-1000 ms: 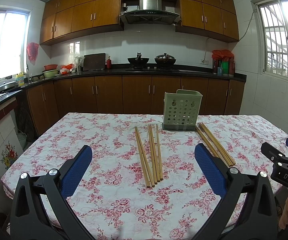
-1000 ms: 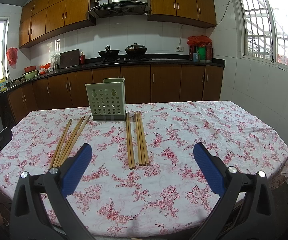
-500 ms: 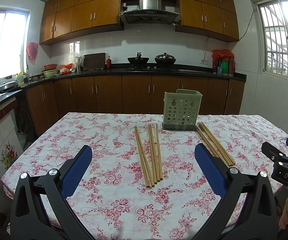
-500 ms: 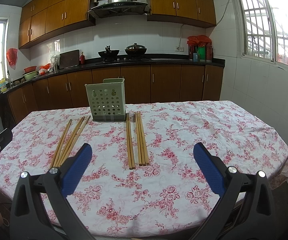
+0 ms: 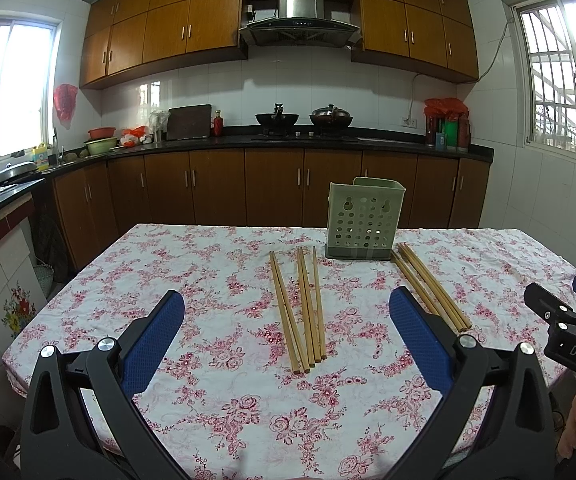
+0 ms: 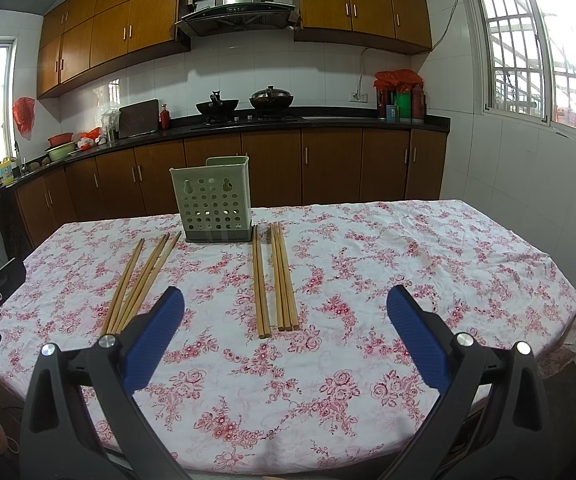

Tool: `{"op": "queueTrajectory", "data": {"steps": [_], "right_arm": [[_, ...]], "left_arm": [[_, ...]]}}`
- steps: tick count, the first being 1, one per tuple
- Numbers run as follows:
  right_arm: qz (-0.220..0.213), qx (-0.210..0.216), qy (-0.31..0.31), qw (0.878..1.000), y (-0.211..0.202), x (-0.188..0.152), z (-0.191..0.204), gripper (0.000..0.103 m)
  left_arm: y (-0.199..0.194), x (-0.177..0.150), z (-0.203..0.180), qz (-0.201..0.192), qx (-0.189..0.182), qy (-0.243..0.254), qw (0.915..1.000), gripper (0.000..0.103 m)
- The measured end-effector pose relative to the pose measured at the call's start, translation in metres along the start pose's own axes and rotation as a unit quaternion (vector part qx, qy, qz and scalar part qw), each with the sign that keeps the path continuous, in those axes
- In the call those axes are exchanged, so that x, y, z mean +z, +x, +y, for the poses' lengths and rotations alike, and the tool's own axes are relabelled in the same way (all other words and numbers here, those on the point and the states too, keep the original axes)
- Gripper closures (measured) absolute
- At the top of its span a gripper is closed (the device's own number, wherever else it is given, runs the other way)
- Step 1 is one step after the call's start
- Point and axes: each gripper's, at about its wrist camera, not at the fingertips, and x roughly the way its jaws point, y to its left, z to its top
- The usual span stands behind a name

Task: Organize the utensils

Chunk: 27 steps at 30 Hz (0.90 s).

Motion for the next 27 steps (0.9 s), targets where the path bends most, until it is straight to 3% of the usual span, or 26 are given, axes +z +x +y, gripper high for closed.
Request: {"op": "queueTrajectory", "data": {"steps": [27], "right_arm": [[0.001, 0.002, 0.002, 1.000, 0.0018, -0.0011, -0.0010, 0.004]], "left_arm": [[0.0018, -0.0052, 0.0026, 0.002, 0.002, 0.000, 1.0000, 0.001]]}}
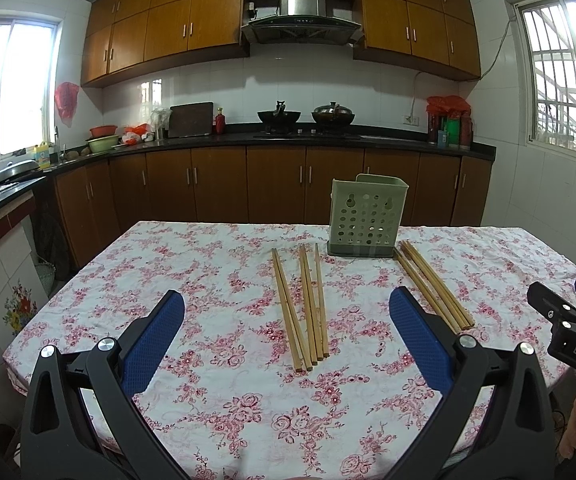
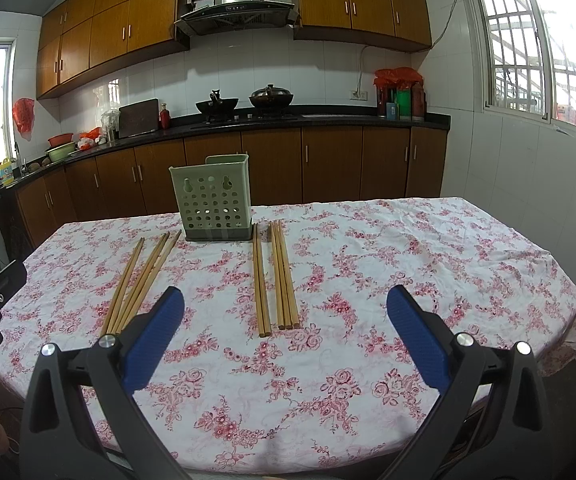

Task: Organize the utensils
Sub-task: 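Lower the right tool onto a bamboo chopstick and close it while the left tool grasps another chopstick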

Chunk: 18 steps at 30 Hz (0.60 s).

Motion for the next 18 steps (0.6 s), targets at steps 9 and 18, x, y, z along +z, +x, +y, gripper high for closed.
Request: {"op": "queueTrajectory", "data": {"steps": [9, 18], "right_arm": [[0.038, 0.005, 0.021, 0.999, 0.027, -0.002, -0.015, 0.004], [0.177, 0.025, 0.044, 0.983, 0.133, 0.004, -0.037, 0.055]], "left_arm": [[0.028, -0.008, 0.011, 0.050, 0.013, -0.002, 0.9987, 0.001], [0.098, -0.010, 0.040, 0.163, 0.026, -0.011, 0.9862, 0.013]]}}
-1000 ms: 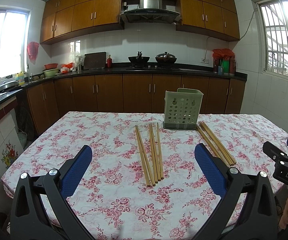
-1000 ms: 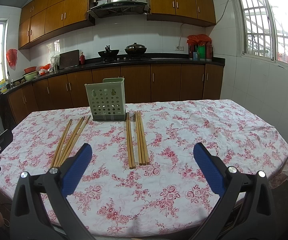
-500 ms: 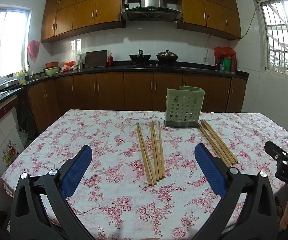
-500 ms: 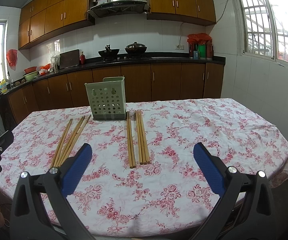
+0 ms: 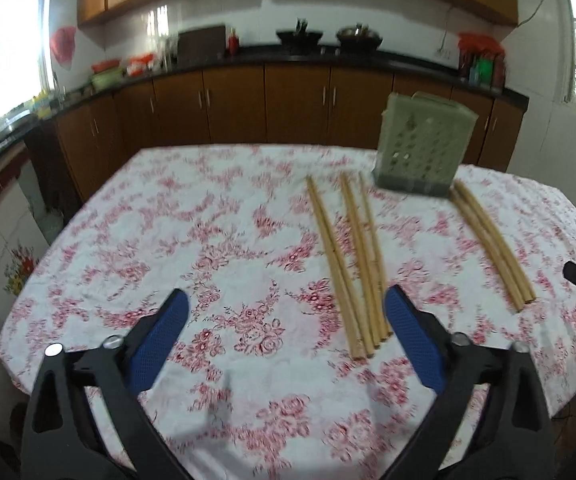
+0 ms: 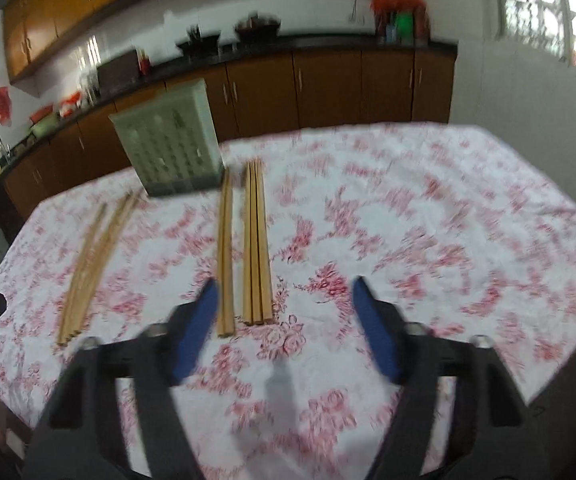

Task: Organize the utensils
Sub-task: 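Lower the right tool onto a bamboo chopstick and close it while the left tool grasps another chopstick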

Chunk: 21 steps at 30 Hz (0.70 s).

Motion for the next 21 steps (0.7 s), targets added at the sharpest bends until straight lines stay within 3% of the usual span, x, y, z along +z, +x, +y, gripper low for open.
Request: {"op": "queueTrajectory", "data": {"steps": [3, 5, 7, 12, 15, 21], "right_arm": [[0.041, 0.014, 0.007, 0.999, 0.033, 0.006, -0.005, 0.077], [0.066, 0.027, 0.013, 0.997, 0.052, 0.007, -0.005, 0.083], [0.074, 0.045, 0.018, 0.996, 0.062, 0.008, -0.004, 0.085], [0.077, 0.041, -0.008, 0.996, 0.070, 0.014, 0.002, 0.086], [0.072, 0.031, -0.021, 0.997, 0.071, 0.014, 0.000, 0.094], [0.064, 0.012, -0.007, 0.998, 0.070, 0.016, -0.009, 0.094]], "left_arm": [[0.023, 0.006, 0.003, 0.035, -0.011, -0.004, 0.9993, 0.027], [0.037, 0.008, 0.003, 0.055, -0.023, -0.008, 0.9982, 0.031], [0.048, 0.009, 0.003, 0.070, -0.032, -0.007, 0.9970, 0.037], [0.066, 0.011, -0.002, 0.093, -0.049, -0.002, 0.9945, 0.042], [0.075, 0.013, -0.004, 0.107, -0.073, -0.003, 0.9916, 0.054], [0.089, 0.012, -0.013, 0.132, -0.104, -0.002, 0.9858, 0.071]]}}
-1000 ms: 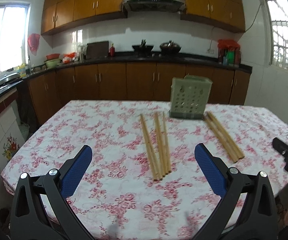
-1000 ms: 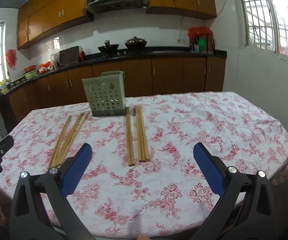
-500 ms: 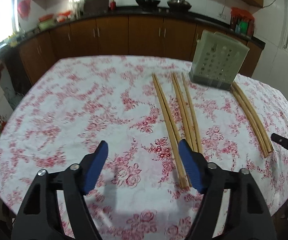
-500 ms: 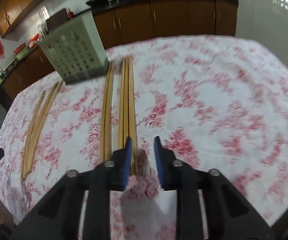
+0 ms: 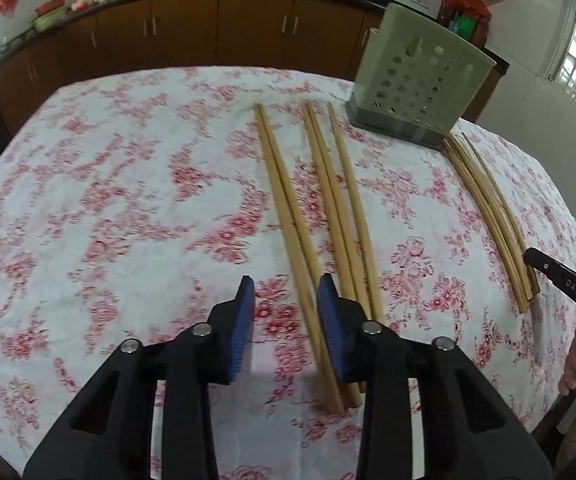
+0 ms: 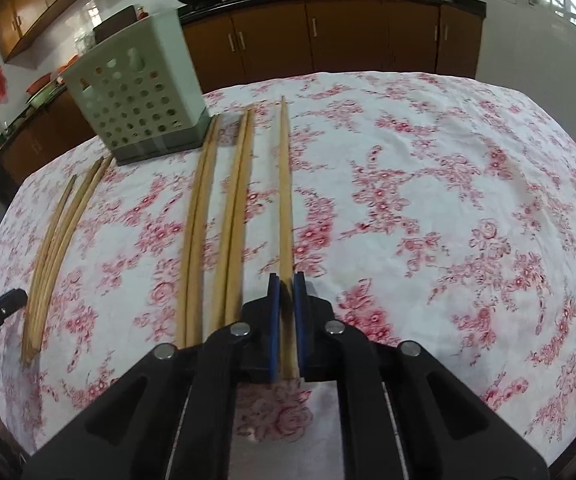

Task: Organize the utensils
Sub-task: 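Lower the right tool onto a bamboo chopstick and close it while the left tool grasps another chopstick, then lift the held chopsticks upright with both tools and carry them toward the green holder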

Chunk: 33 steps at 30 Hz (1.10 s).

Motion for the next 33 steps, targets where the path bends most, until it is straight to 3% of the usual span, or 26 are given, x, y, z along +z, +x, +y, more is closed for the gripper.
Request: {"op": "queueTrajectory", "data": {"steps": [11, 17, 26, 33], "right_arm": [[-0.010, -0.005, -0.016, 1.000, -0.001, -0.003, 0.005, 0.092], [-0.015, -0.015, -0.031, 0.999, 0.001, -0.002, 0.007, 0.094], [-0.031, -0.043, -0.006, 0.999, 0.010, 0.016, -0.020, 0.094], [-0.033, -0.045, -0.005, 0.998, 0.009, 0.014, -0.020, 0.094]], "left_arm": [[0.005, 0.002, 0.001, 0.005, 0.014, 0.011, 0.9998, 0.076], [0.011, 0.005, -0.006, 0.001, 0.060, 0.039, 0.9975, 0.094], [0.018, 0.027, 0.041, -0.018, 0.063, -0.002, 0.9978, 0.094], [0.011, 0.015, 0.040, -0.032, 0.053, 0.019, 0.9979, 0.094]]}}
